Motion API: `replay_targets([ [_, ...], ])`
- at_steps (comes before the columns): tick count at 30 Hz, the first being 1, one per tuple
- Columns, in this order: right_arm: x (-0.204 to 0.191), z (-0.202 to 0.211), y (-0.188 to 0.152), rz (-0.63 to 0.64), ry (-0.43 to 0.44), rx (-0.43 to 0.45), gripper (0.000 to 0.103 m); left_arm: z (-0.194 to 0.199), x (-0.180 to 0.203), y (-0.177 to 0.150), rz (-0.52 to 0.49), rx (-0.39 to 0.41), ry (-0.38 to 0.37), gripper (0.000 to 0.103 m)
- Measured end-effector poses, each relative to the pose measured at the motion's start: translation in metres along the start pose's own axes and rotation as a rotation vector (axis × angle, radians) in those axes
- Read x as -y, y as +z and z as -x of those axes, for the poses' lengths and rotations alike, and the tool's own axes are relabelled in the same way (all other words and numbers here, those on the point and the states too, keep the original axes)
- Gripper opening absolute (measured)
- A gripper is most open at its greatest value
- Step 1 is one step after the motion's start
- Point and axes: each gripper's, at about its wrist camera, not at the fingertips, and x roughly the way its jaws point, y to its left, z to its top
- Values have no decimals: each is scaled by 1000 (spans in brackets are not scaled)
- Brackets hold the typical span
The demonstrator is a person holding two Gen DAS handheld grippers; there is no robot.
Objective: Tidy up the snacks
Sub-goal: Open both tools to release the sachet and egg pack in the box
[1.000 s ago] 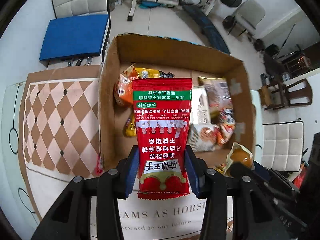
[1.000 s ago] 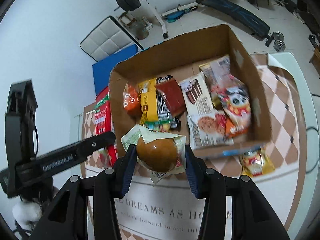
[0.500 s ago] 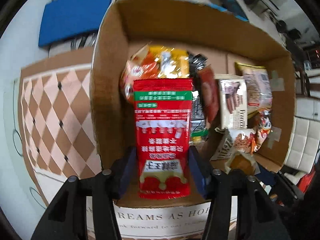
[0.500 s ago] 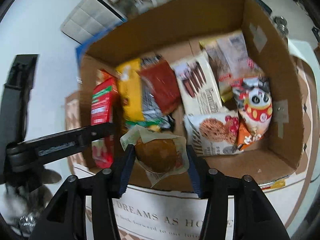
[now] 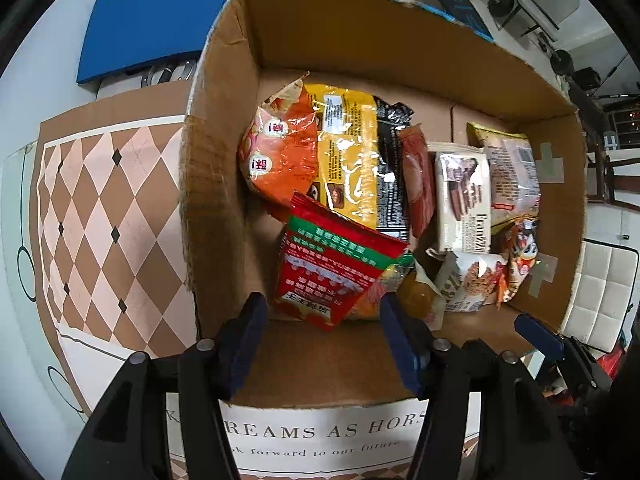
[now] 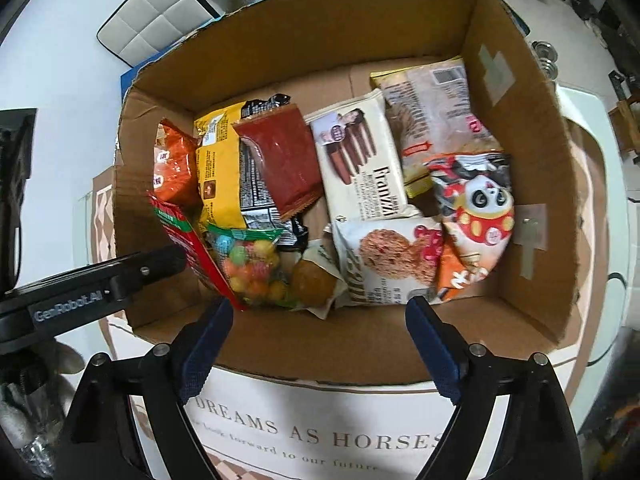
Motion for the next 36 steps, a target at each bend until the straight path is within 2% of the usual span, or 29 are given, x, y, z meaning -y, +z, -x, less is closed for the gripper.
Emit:
replay_targets([
  [9, 1, 41, -23, 35, -90, 132, 91, 44, 11, -36, -28, 189, 18, 57],
  [18, 5, 72, -66, 60, -136, 221, 91, 80, 15, -90, -43, 356, 29, 57],
  [27, -3, 115, -112, 102, -196, 368, 91, 108, 18, -141, -49, 515, 71, 57],
  [33, -3, 134, -132, 104, -185, 422, 95, 115, 16, -165, -37, 582, 89, 57],
  [36, 10, 135, -141, 70, -132, 431, 95, 107, 14, -172, -12, 592, 87, 57],
])
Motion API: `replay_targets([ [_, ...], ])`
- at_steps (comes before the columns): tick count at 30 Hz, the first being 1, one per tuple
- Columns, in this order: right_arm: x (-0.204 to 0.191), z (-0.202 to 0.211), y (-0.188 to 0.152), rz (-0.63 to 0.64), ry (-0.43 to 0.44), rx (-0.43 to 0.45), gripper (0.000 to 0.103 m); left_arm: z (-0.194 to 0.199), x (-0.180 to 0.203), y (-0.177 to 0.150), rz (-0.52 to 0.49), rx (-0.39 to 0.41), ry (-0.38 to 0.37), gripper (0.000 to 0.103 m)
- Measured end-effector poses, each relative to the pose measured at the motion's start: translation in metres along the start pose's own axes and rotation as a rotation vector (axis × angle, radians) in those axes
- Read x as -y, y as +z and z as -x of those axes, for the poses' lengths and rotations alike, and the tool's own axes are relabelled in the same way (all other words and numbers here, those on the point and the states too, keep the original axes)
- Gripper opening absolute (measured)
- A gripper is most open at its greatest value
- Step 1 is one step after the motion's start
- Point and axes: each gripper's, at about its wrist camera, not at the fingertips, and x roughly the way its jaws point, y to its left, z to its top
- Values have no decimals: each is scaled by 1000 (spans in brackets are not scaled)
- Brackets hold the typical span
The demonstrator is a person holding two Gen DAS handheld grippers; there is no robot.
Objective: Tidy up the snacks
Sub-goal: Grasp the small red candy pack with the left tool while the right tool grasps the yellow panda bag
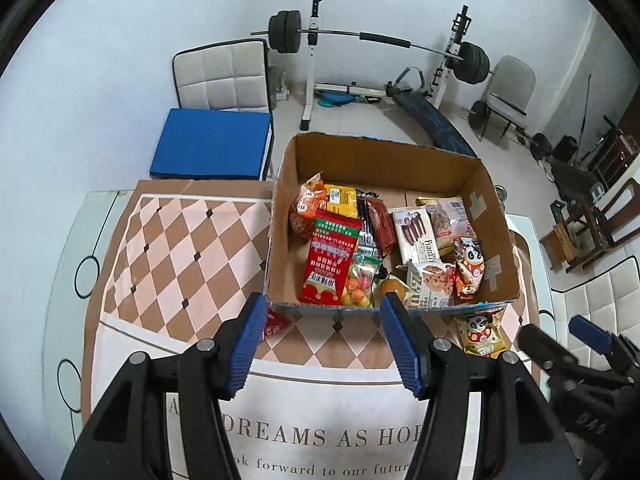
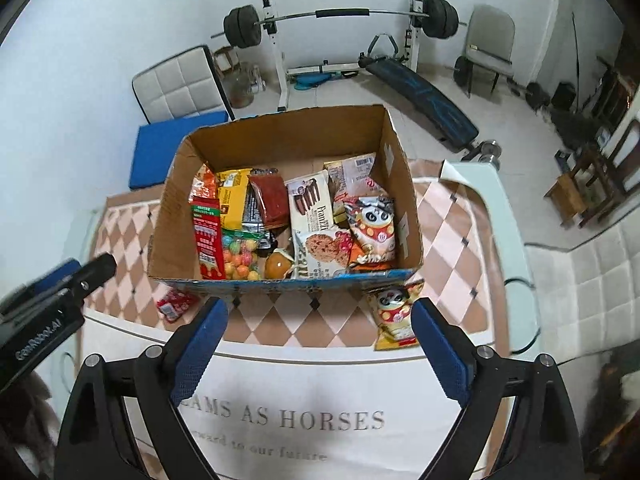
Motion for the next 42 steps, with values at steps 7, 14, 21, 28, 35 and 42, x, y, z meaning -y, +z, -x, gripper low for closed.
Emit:
replay_targets([
  [7, 88, -60, -26, -263, 14, -121, 95, -47, 0, -36, 58, -125, -7, 66],
  [14, 144, -143, -40, -383, -3, -250, 95, -102, 6, -69, 75, -257, 39, 66],
  [21, 118, -207, -28, -155, -105, -333, 95, -128, 4, -85, 64, -299, 92, 66],
  [28, 84, -218, -42, -39, -154, -366, 63, -136, -20, -89, 54, -296, 133, 66],
  [35, 31, -199, -79, -104, 50, -399, 61, -147, -82, -81, 29, -313, 112, 66],
  [42, -15, -216, -89, -101, 144, -444, 61, -173, -100, -53, -94, -308, 82, 66],
])
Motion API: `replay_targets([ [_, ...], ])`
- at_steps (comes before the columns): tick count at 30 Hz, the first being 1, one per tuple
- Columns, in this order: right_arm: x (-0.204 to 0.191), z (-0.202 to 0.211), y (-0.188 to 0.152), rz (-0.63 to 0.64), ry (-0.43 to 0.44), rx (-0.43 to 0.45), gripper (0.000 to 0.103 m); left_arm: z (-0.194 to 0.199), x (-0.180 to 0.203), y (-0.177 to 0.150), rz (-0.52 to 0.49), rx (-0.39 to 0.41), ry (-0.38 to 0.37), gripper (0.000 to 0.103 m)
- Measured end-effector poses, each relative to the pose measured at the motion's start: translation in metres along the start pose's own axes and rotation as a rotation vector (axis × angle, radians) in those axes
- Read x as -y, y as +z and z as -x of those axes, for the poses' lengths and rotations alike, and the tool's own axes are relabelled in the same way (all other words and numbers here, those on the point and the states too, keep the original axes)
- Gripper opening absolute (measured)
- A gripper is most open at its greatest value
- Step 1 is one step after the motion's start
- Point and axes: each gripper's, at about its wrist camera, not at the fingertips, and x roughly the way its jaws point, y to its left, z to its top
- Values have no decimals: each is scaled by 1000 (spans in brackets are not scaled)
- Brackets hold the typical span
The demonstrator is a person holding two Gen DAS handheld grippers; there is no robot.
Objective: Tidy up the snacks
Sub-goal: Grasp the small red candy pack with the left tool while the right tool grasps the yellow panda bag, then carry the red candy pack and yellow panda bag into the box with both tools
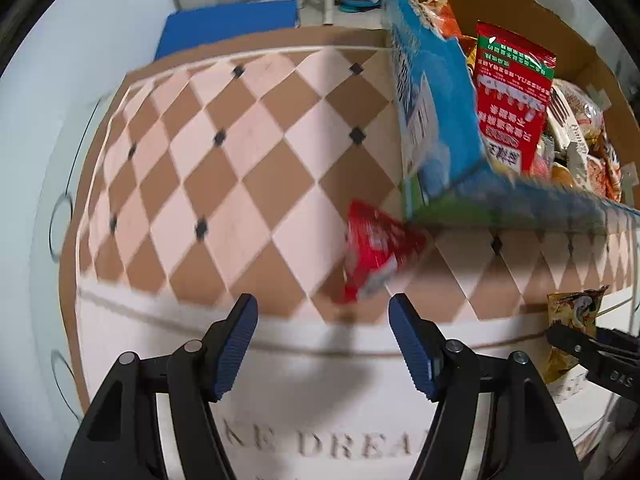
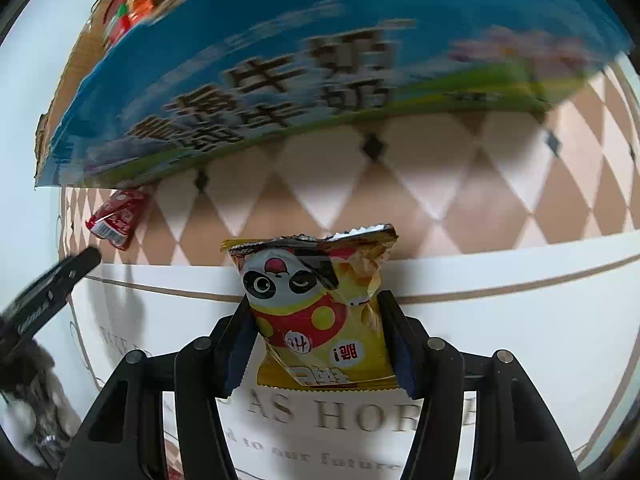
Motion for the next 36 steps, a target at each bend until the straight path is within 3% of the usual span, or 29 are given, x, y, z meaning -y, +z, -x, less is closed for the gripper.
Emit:
replay_targets([
  [7, -8, 4, 9, 14, -18, 24, 61, -19, 24, 29, -183, -38, -51, 66],
  [12, -12, 7, 14, 8, -29, 28, 61, -36, 38, 35, -232, -88, -85, 66],
  [14, -16, 8, 18, 6, -33, 30, 61, -40, 41, 33, -224, -105, -100, 46],
  [17, -20, 14, 11, 1, -31, 38, 61, -37, 38, 29, -194, -93, -111, 42],
  [23, -17, 23, 5, -2, -12, 57, 60, -25, 32, -8, -114, -103, -150, 41],
  [30, -8, 59, -21, -15, 46, 76, 58, 21, 53, -58, -18, -80, -259, 41],
  [33, -1, 88, -25, -22, 72, 96, 58, 50, 67, -61, 8, -47, -318, 41],
  [36, 8, 120, -26, -31, 98, 133, 58, 82, 82, -42, 6, -1, -366, 41],
])
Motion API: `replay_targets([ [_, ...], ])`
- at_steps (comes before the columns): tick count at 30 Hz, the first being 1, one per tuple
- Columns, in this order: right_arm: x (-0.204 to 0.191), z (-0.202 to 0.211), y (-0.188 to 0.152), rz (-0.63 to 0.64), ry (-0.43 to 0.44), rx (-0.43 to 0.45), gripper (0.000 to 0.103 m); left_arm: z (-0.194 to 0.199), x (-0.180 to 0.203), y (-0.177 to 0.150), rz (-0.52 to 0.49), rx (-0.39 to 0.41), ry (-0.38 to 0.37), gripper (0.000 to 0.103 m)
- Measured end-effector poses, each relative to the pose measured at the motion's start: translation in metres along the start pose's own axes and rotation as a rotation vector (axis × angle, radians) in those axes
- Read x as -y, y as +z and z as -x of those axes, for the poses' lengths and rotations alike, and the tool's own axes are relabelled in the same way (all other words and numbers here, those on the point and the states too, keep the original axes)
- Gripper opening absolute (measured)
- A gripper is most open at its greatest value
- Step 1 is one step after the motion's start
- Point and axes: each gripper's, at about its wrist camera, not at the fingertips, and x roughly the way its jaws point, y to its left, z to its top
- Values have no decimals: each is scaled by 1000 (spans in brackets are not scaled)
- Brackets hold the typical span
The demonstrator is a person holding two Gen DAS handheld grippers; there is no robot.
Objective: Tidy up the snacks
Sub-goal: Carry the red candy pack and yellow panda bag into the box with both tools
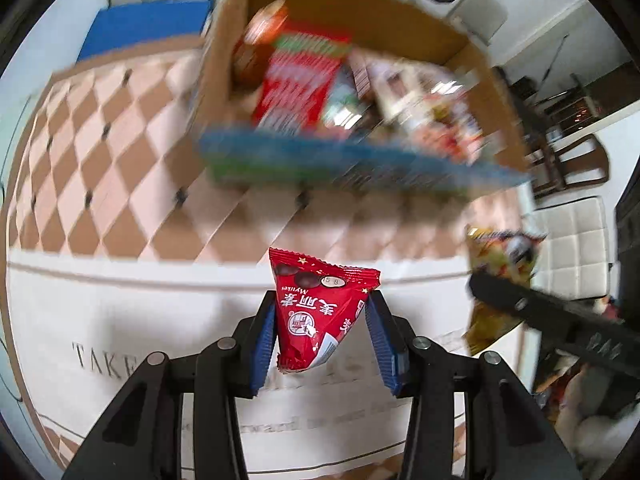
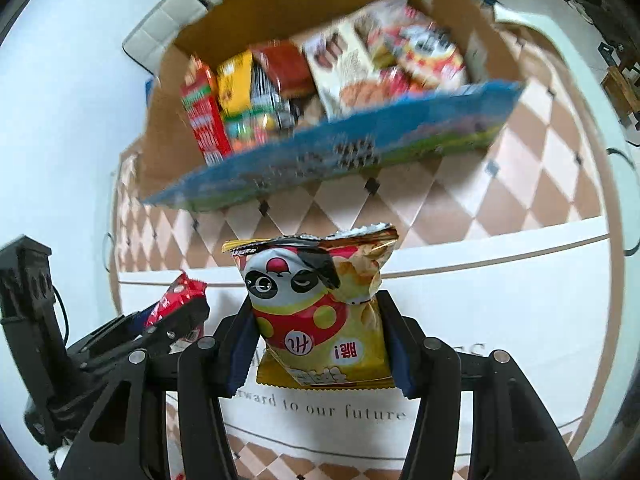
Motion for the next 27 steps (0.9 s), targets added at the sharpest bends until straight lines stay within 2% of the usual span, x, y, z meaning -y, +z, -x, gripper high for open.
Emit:
replay_targets([
  [5, 7, 55, 28, -17, 51, 68, 58, 39, 31, 66, -24, 84, -56, 41],
  [8, 6, 73, 65, -12, 65, 113, 58, 52, 43, 115, -45, 117, -34, 41],
  [10, 1, 73, 95, -8, 59, 135, 58, 46, 46, 147, -51, 117, -14, 41],
  [16, -11, 46, 192, 8, 29, 131, 58, -1, 40, 248, -11, 32, 37, 41],
  [21, -13, 7, 249, 24, -21, 83, 58, -37, 30, 290, 12, -49, 65, 41],
  [27, -14, -30, 281, 53, -55, 24, 58, -68, 25, 302, 32, -131, 71, 41],
])
